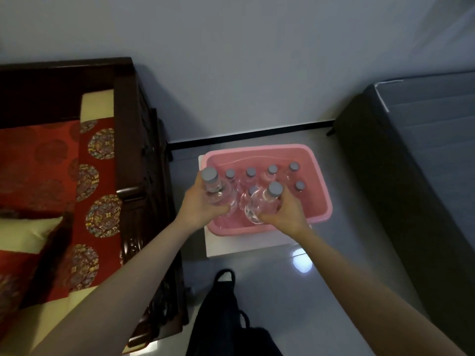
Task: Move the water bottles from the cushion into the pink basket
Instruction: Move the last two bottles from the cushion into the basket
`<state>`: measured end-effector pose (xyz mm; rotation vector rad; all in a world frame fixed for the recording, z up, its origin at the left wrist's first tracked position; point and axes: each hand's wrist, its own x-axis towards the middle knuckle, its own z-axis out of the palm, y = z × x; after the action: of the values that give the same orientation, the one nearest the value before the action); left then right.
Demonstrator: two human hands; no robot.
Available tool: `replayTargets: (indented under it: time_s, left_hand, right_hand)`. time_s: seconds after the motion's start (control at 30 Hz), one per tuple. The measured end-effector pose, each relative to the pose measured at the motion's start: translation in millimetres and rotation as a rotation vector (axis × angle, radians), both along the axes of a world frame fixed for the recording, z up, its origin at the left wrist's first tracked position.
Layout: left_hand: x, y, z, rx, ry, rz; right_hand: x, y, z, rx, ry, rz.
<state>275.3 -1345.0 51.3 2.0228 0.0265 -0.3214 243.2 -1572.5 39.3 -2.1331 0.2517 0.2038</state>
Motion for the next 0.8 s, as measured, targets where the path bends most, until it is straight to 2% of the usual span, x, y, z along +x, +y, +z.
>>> replayTargets:
  time_s: [0.23, 0.47, 0.63, 0.8]
  left_hand:
    - [12.1, -5.4, -22.6, 0.002, 0.014, -0.103]
    - [7.7, -8.6, -39.9, 0.032, -0.016, -0.219]
    - [2.9, -12.3, -46.4, 0.138, -0.010, -0.215]
    - [4.4, -18.4, -40.2, 0.264, -0.041, -0.198]
  right_hand:
    - [36.8, -6.2, -53.9, -0.094, 0.113, 0.188]
    - [63.8, -3.1, -89.2, -0.368, 0.168, 0.663]
    - [75.8, -3.6, -99.2, -0.407, 0.176, 0.814]
    - [82.3, -6.1, -106.4, -0.609, 0.126, 0.960]
